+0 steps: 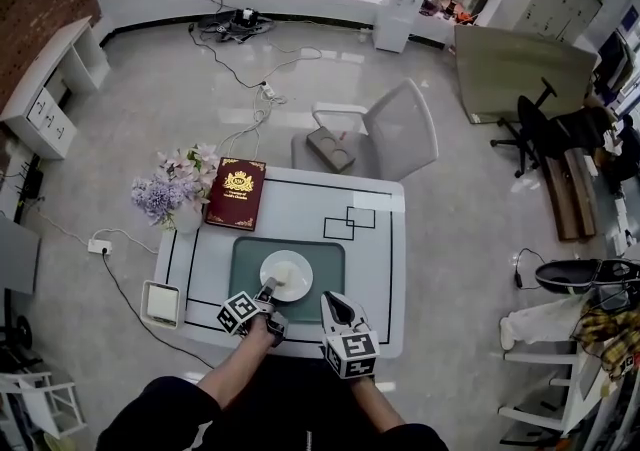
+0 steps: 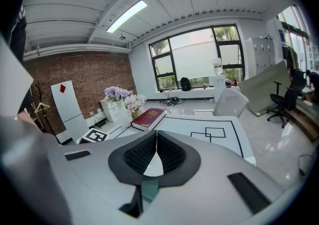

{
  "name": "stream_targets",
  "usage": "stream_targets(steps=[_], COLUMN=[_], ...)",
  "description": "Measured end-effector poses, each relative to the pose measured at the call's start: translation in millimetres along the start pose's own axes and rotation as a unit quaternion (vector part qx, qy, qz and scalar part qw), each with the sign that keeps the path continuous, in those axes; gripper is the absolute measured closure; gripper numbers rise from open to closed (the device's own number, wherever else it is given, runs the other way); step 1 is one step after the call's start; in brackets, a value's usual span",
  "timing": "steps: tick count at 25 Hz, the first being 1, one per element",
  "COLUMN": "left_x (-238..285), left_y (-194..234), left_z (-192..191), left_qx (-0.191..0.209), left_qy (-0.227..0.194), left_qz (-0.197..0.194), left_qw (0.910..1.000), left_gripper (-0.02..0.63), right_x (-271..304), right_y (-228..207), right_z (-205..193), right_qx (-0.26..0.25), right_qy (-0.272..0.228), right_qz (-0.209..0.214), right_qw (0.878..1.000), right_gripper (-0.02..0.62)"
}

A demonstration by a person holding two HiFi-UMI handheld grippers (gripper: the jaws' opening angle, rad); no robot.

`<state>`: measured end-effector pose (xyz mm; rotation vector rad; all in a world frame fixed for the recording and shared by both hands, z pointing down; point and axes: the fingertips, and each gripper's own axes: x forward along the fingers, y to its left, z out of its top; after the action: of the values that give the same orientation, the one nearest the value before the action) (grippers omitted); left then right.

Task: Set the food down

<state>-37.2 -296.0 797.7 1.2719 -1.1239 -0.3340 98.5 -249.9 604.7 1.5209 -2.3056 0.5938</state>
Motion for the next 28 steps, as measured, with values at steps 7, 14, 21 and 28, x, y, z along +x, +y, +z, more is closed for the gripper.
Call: stream_targets(steps=[7, 14, 21, 28], left_x=[-1, 6, 3, -19], left_y=[-12, -22, -13, -38], left_z=[0, -12, -20, -13], left_qx=[0.095, 0.232, 0.352, 0.404], left_qy=[0.002, 0.065, 0.104, 0.077], left_qz=[-0.009, 0.002, 0.043, 0.008], left_qw=[0.9955, 0.9705, 0.9293, 0.9115], left_gripper=[0.328, 0.207, 0.173, 0.173], right_x=[-1, -2, -4, 1], right_y=[4, 4, 9, 15], right_z=[-1, -4, -4, -4], right_qx=[0.001, 0.006, 0.007, 0.005], right_qy=[-0.001, 0.001, 0.0, -0.002], right_qz=[0.008, 0.011, 0.017, 0.026], right_qw=[1.0, 1.0, 1.0, 1.0], right_gripper=[0.586, 0.586, 0.586, 0.586])
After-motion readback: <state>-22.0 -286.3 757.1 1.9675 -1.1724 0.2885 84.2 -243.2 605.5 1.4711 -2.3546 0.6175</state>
